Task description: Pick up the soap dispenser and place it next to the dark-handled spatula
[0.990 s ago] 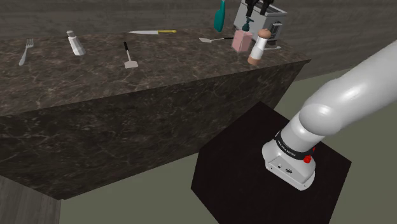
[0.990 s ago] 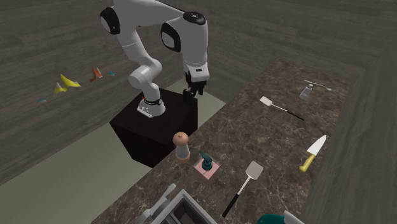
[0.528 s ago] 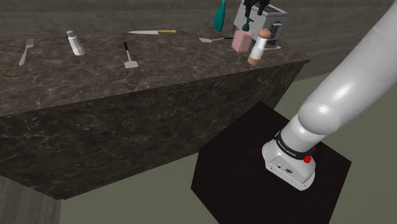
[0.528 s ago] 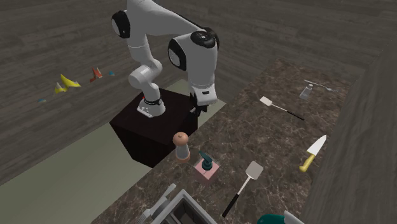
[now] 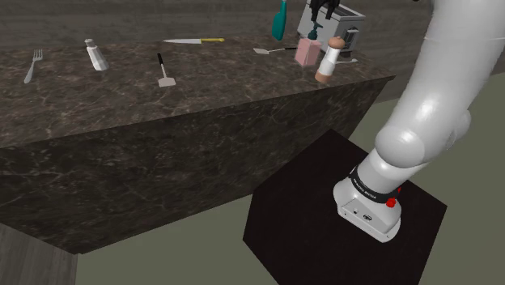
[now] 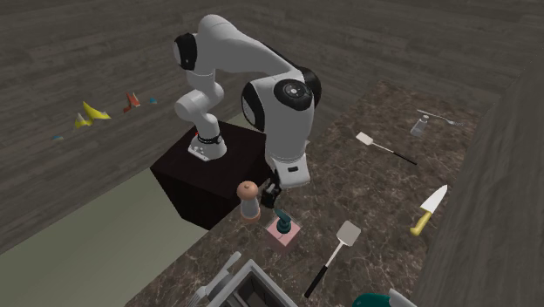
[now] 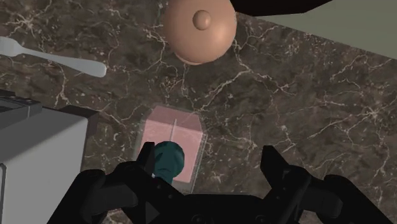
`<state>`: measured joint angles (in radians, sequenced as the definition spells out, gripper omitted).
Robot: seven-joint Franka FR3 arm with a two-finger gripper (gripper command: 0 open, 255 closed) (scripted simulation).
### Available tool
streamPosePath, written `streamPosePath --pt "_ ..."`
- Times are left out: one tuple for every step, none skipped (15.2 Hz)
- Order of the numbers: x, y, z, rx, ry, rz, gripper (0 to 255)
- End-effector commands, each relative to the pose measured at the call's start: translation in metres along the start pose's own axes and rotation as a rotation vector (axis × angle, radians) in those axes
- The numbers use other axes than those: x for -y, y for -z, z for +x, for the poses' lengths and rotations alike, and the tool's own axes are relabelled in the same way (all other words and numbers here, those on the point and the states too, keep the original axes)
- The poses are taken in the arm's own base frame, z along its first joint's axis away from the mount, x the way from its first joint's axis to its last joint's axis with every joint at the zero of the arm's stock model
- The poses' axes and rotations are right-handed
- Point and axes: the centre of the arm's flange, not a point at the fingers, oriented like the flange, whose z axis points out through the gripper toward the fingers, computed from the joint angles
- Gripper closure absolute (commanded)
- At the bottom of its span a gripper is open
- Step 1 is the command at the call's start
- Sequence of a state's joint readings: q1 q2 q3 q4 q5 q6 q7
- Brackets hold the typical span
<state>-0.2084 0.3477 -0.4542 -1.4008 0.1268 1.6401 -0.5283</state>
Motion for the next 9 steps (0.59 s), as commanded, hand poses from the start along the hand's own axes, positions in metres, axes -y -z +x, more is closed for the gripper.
streamPosePath --pt "-0.02 -0.009 0.019 0.007 0.002 -0.001 0" --pt "-0.03 -0.012 0.028 0.011 0.002 -0.001 0" --pt "-0.039 -0.015 0.037 0.015 0.002 -0.002 0" --pt "-0.041 -0.015 0.039 0.015 0.002 -0.002 0" --pt "-0.041 -0.021 0.039 0.015 0.002 -0.002 0" --pt "-0.041 -0.026 0.038 0.015 0.002 -0.002 0" --pt "-0.041 -0.031 0.038 0.015 0.002 -0.002 0" --pt "-0.041 -0.036 0.038 0.015 0.002 -0.002 0" --pt "-0.041 -0.042 0.038 0.015 0.002 -0.002 0"
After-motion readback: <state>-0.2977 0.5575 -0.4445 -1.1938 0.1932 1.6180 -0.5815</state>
